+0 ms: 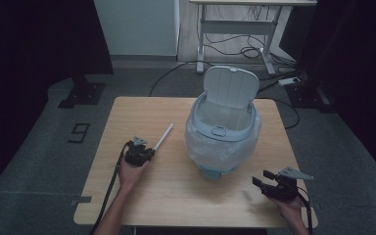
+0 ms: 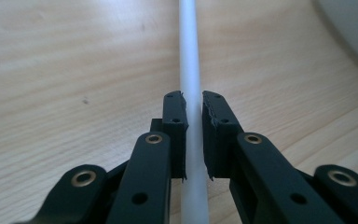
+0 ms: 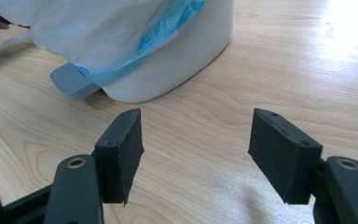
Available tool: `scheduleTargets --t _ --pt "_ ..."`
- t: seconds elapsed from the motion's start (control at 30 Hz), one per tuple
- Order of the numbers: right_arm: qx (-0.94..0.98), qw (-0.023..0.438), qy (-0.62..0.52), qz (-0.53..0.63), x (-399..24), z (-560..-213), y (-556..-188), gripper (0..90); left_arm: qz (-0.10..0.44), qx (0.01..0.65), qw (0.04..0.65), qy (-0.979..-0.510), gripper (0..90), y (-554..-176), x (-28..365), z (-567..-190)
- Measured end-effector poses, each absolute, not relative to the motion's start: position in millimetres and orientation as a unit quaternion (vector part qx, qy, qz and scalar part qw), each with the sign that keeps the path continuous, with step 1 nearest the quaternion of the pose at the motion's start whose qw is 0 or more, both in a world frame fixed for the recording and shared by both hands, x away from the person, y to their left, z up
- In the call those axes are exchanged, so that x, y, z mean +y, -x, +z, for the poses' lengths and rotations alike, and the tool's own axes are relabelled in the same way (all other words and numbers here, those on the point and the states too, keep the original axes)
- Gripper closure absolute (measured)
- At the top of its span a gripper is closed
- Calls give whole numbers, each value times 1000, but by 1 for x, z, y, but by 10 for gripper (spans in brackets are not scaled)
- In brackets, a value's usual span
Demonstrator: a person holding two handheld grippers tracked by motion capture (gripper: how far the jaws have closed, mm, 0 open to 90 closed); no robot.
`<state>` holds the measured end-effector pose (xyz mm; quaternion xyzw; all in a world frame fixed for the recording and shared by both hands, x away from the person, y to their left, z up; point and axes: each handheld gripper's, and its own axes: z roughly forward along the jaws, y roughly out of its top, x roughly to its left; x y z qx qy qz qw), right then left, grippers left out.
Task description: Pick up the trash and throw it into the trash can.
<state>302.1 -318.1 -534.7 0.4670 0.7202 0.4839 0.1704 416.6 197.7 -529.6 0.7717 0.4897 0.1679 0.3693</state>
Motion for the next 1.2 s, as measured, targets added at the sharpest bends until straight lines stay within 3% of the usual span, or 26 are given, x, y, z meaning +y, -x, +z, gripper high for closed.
scheduleTargets --t 0.53,1.2 --pt "715 175 -473 485 -322 -534 -302 345 153 466 496 -716 802 -382 222 -471" --pt "718 178 -467 485 -321 -534 -301 345 174 406 548 -711 804 -354 214 -424"
